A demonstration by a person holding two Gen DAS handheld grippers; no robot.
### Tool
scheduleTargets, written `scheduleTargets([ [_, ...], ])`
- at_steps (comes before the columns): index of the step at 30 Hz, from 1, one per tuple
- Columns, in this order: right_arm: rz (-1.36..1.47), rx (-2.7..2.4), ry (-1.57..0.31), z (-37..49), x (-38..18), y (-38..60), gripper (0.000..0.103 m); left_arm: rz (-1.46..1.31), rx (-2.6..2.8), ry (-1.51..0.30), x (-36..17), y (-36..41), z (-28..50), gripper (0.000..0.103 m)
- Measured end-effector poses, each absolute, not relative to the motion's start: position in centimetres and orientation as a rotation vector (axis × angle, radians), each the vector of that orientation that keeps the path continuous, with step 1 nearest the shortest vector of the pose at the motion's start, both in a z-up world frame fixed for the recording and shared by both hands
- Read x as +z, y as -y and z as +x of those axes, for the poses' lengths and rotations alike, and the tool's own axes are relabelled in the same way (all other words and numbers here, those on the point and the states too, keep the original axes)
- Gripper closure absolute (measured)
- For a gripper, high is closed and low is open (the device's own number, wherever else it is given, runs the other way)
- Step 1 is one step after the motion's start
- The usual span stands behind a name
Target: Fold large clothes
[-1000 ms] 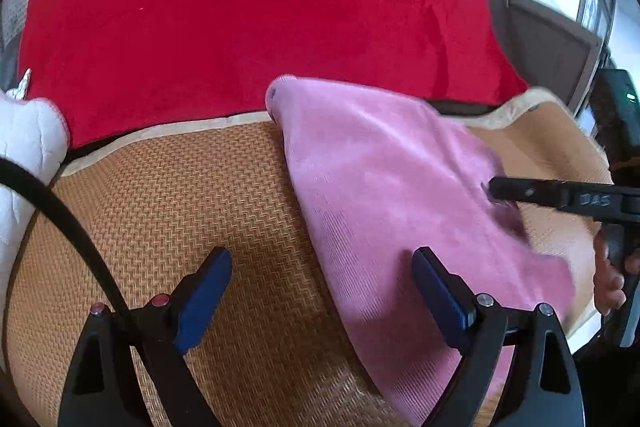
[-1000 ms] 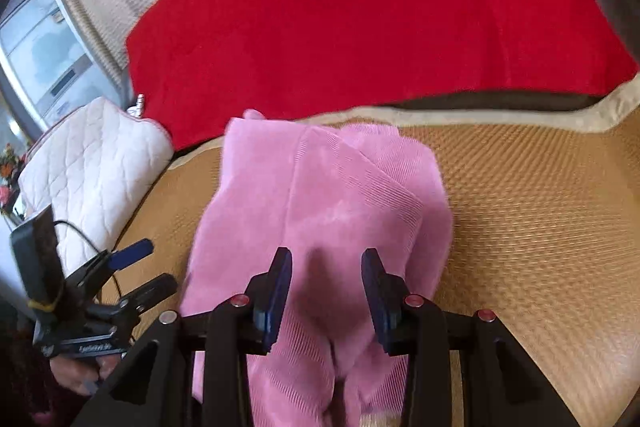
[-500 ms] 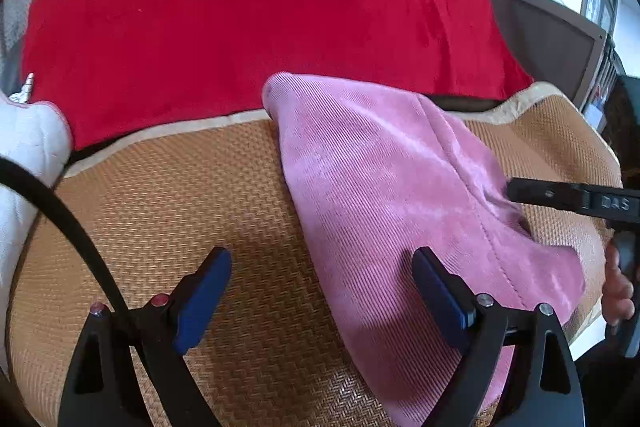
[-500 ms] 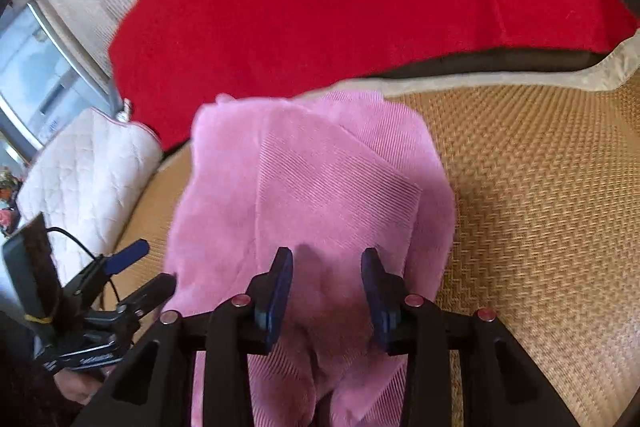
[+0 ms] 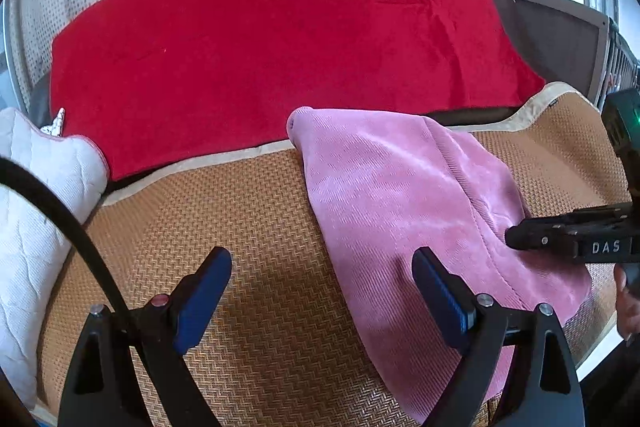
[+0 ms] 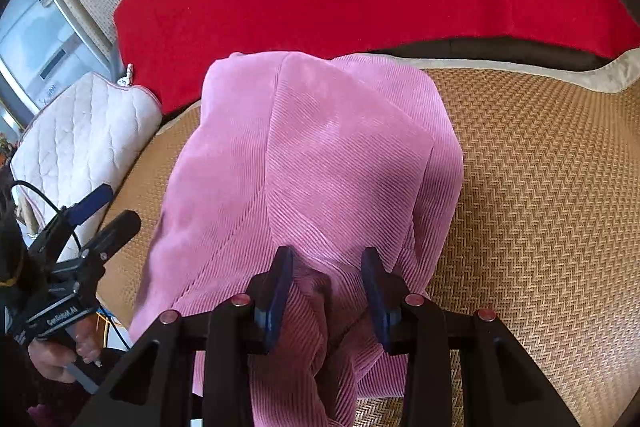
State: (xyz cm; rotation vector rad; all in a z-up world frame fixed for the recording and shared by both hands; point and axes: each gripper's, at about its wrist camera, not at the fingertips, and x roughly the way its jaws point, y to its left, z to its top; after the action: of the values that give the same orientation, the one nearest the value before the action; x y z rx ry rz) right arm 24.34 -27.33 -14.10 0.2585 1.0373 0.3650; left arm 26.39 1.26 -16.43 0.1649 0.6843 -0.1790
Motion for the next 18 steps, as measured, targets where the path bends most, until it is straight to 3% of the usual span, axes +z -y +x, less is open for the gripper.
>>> scheduleTargets([
  [4,0.271,0.369,-1.008,24.2,-13.1,27.2,0.050,0.183,-0.159,-0.675,-16.2,-1.1,26.1,0.010],
  [18,0.321,0.337,-0.811,21.6,-8.5,29.4,0.045,0.176,-0.093,-0.634,-14.5,-1.4,24.3,0.010],
])
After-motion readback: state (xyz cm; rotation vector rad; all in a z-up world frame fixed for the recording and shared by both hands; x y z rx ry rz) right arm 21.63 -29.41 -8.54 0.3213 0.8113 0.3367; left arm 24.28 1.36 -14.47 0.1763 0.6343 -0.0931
